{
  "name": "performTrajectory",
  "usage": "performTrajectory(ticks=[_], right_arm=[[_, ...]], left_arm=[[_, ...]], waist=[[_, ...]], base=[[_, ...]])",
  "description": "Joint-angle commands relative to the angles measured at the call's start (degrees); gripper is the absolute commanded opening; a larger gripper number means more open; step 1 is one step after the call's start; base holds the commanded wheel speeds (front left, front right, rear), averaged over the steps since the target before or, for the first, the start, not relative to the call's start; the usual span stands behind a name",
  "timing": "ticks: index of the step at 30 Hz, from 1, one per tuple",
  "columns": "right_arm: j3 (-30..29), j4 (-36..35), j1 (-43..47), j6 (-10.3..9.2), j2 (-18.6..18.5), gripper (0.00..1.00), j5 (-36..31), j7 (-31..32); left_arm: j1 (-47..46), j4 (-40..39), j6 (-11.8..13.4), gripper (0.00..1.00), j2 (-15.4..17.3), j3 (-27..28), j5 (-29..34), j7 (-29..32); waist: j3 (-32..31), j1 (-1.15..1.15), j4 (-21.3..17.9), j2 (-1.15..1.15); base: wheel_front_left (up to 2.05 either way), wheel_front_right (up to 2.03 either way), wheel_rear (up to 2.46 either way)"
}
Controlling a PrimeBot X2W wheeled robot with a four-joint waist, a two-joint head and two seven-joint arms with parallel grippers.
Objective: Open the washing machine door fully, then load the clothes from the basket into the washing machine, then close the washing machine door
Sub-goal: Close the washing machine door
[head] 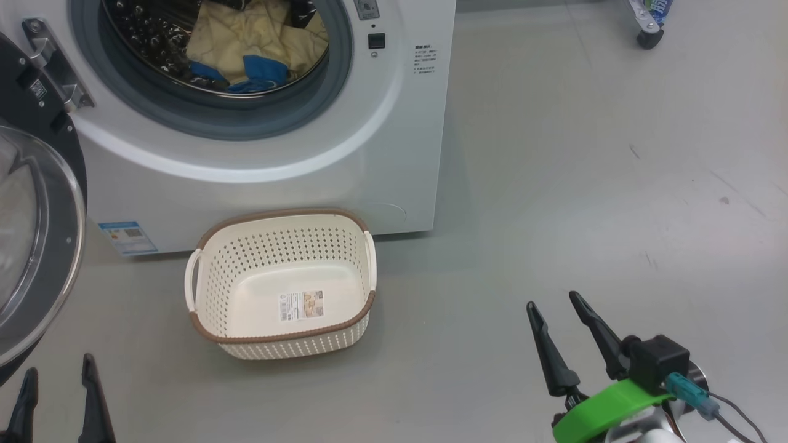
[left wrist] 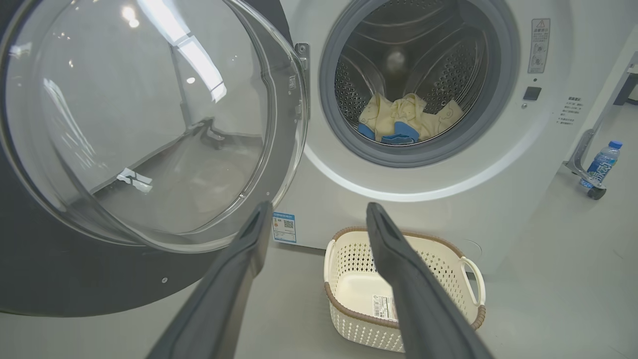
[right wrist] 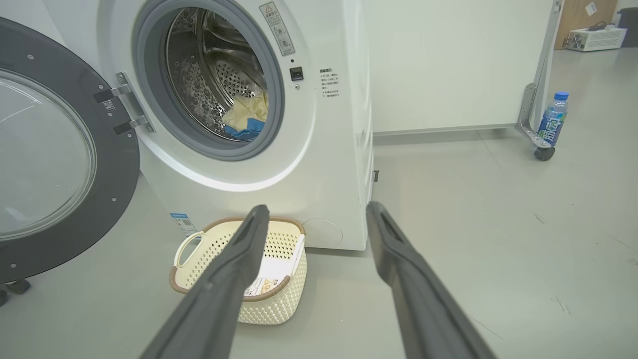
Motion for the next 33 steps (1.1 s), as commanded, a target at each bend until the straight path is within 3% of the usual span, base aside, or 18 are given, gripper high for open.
performTrajectory(ticks=[1, 16, 33], right_arm=[[0.9, -1.8, -2.2, 0.01, -0.3, 1.0, -0.5, -0.5], [0.9, -1.4, -1.7, 0.01, -0.3, 1.0, -1.0, -0.5], [1.8, -0.7, -2.2, 0.01, -0.3, 1.0, -1.4, -0.5]], left_arm=[[-2.6, -1.3, -0.1, 1.0, 0.7, 2.9, 0.7, -0.8], [-1.9, 0.0, -0.4, 1.0, -1.0, 4.1, 1.7, -0.8], [-0.9, 0.7, 1.1, 1.0, -2.3, 3.5, 2.0, -0.8]], waist=[[-0.1, 0.0, 0.0, 0.0], [-1.5, 0.0, 1.5, 0.0], [-2.6, 0.0, 9.9, 0.0]], base=[[0.0, 0.0, 0.0], [0.0, 0.0, 0.0], [0.0, 0.0, 0.0]])
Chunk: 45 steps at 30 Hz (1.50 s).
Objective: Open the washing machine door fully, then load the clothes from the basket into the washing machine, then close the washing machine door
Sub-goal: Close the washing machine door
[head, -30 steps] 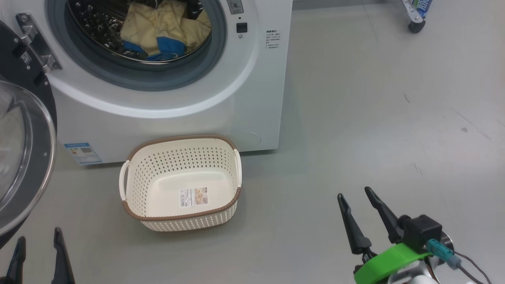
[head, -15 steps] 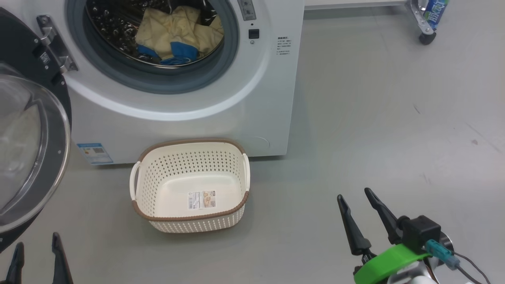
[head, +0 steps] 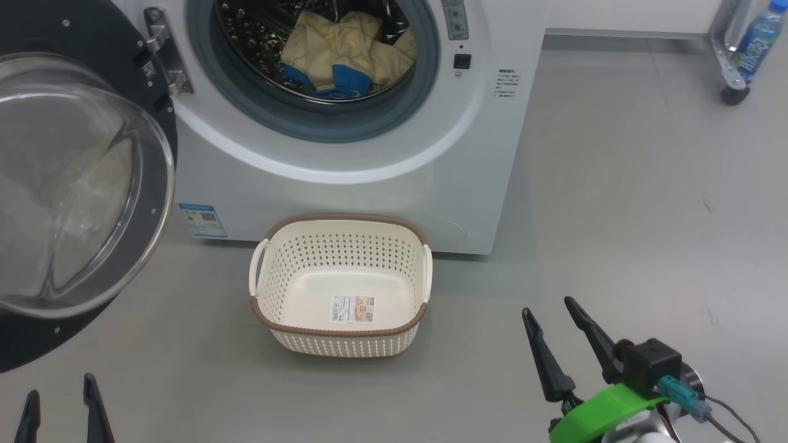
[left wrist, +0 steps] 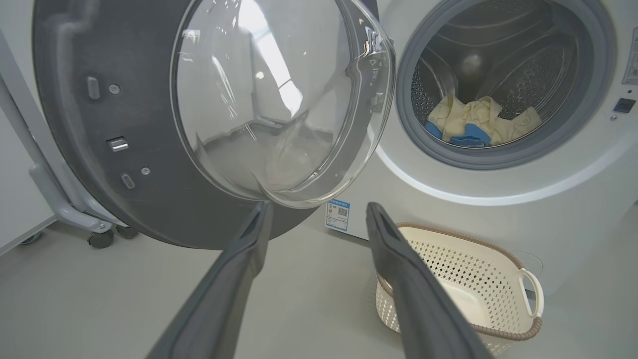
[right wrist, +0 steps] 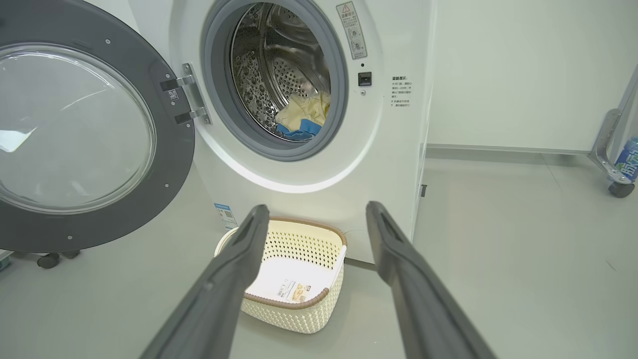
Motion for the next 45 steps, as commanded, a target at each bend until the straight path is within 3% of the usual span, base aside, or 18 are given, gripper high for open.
performTrajectory(ticks=[1, 24, 45], right_arm=[[1.1, -1.6, -2.3, 0.0, -0.3, 1.0, -0.5, -0.5], [2.1, -0.3, -4.5, 0.0, -0.3, 1.0, -1.0, -0.5], [2.4, 0.7, -5.7, 0.0, -0.3, 1.0, -1.7, -0.5]], left_arm=[[-1.9, -1.7, 0.4, 1.0, 0.6, 2.1, 0.5, -0.8], [-2.4, -1.0, 1.5, 1.0, -0.2, 2.3, -0.8, -0.7], [-3.3, 0.7, 0.7, 1.0, -1.4, 2.8, -1.6, -0.8]], waist=[[0.0, 0.0, 1.7, 0.0], [1.4, 0.0, 15.6, 0.0], [3.2, 0.0, 20.1, 0.0]], base=[[0.0, 0.0, 0.0], [0.0, 0.0, 0.0], [0.0, 0.0, 0.0]])
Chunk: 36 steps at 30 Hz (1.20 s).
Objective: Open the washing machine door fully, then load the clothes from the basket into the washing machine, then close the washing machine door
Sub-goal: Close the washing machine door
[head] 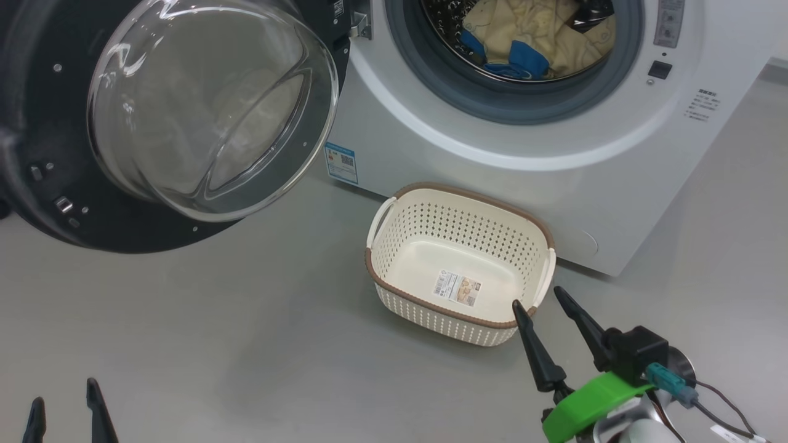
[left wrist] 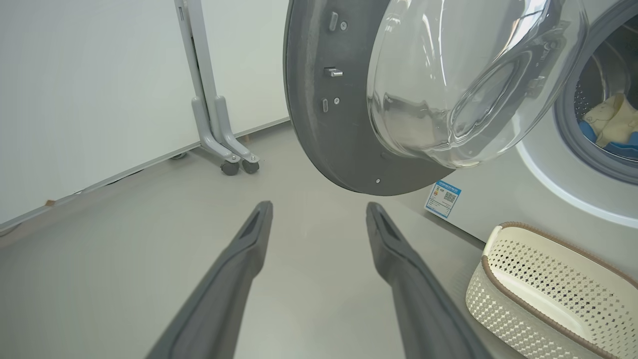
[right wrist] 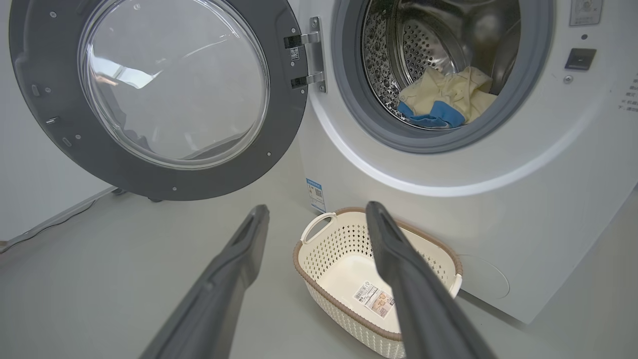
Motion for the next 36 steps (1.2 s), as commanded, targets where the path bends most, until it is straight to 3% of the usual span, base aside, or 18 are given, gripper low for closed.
performTrajectory(ticks=[1, 24, 25, 26, 28, 33, 36], right_arm=[[1.2, -1.5, -3.0, 0.0, -0.3, 1.0, -0.4, -0.5], [1.8, -1.0, -3.0, 0.0, -0.3, 1.0, -0.3, -0.5], [1.7, -1.0, -3.0, 0.0, -0.3, 1.0, -0.3, -0.5], [1.7, -1.1, -2.9, 0.0, -0.3, 1.0, -0.3, -0.5], [1.7, -1.1, -2.9, 0.0, -0.3, 1.0, -0.3, -0.5], [1.5, -1.3, -2.8, 0.0, -0.3, 1.0, -0.2, -0.5], [1.4, -1.3, -2.9, 0.0, -0.3, 1.0, -0.2, -0.5]], left_arm=[[-2.6, -1.3, 0.0, 1.0, 0.4, 2.5, -0.3, -0.8], [-2.4, -1.3, -0.8, 1.0, -0.1, 3.8, 0.6, -0.8], [-2.4, -1.3, -0.9, 0.95, -0.4, 4.0, 0.3, -0.8], [-2.5, -1.3, -1.0, 0.6, -0.7, 4.2, -0.1, -0.8], [-2.6, -1.3, -1.4, 0.0, -1.2, 4.8, -0.8, -0.8], [-3.5, -1.0, -3.3, 0.0, -4.2, 8.8, -6.6, -0.8], [-4.7, -0.5, -4.9, 0.0, -4.1, 12.4, -10.6, -0.8]], waist=[[0.0, 0.0, 0.3, 0.0], [-0.1, 0.0, 0.6, 0.0], [-0.1, 0.0, 0.6, 0.0], [0.0, 0.0, 0.6, 0.0], [0.1, 0.0, 0.6, 0.0], [0.3, 0.0, 0.7, 0.0], [0.5, 0.0, 0.7, 0.0]], base=[[0.0, 0.0, 0.0], [0.0, 0.0, 0.0], [0.0, 0.0, 0.0], [0.0, 0.0, 0.0], [0.0, 0.0, 0.0], [0.0, 0.0, 0.0], [0.0, 0.0, 0.0]])
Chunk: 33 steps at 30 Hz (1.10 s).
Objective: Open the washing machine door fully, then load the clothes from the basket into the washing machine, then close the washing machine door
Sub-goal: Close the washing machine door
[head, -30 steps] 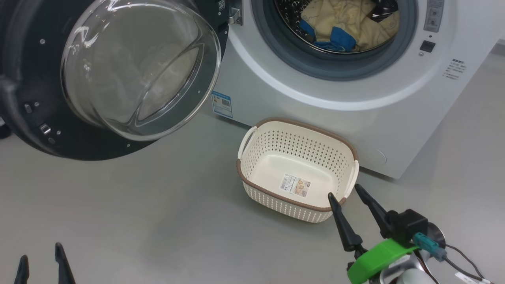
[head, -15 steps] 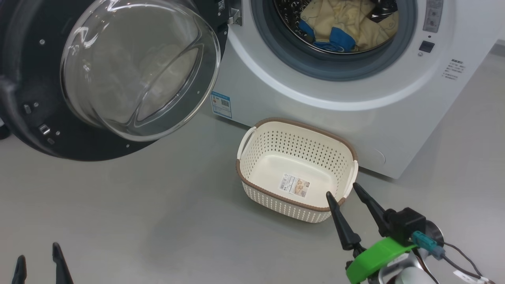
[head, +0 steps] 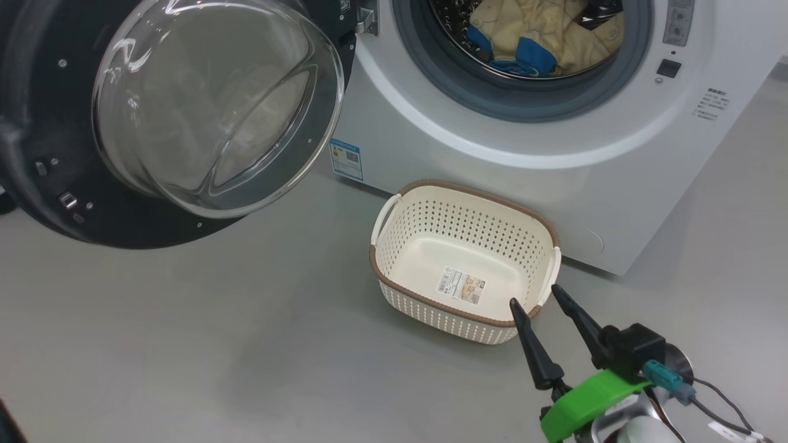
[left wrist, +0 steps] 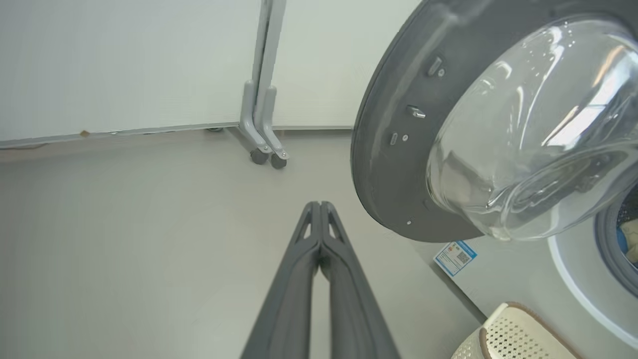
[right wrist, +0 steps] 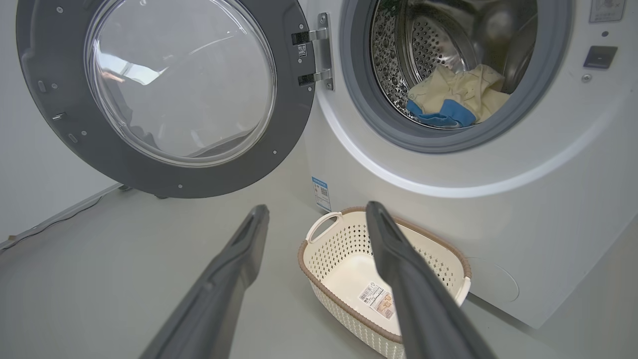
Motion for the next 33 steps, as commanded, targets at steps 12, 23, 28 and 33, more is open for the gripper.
performTrajectory(ticks=[12, 23, 28, 33], right_arm=[[0.8, -1.8, -2.5, 0.0, -0.3, 1.0, -0.4, -0.5], [1.0, -1.5, -3.7, 0.0, -0.3, 1.0, -1.4, -0.5], [1.0, -1.7, -4.3, 0.0, -0.3, 1.0, -2.0, 0.0], [1.2, -2.3, -5.2, 0.0, -0.3, 1.0, -3.0, 1.1]], left_arm=[[-17.2, 1.8, -4.3, 0.0, 10.9, 16.7, -21.1, 7.1], [-35.3, 15.3, -5.5, 0.0, 23.9, 22.5, -33.3, 15.4], [-43.8, 24.0, -6.0, 0.0, 28.3, 22.8, -37.3, 18.7], [-50.9, 33.9, -7.3, 0.0, 31.4, 23.2, -42.0, 23.9]], waist=[[1.1, 0.0, 0.1, 0.0], [3.0, 0.0, -1.0, 0.0], [4.2, 0.0, -1.6, 0.0], [6.2, 0.0, -2.5, 0.0]], base=[[0.0, 0.0, 0.0], [0.0, 0.0, 0.0], [0.0, 0.0, 0.0], [0.0, 0.0, 0.0]])
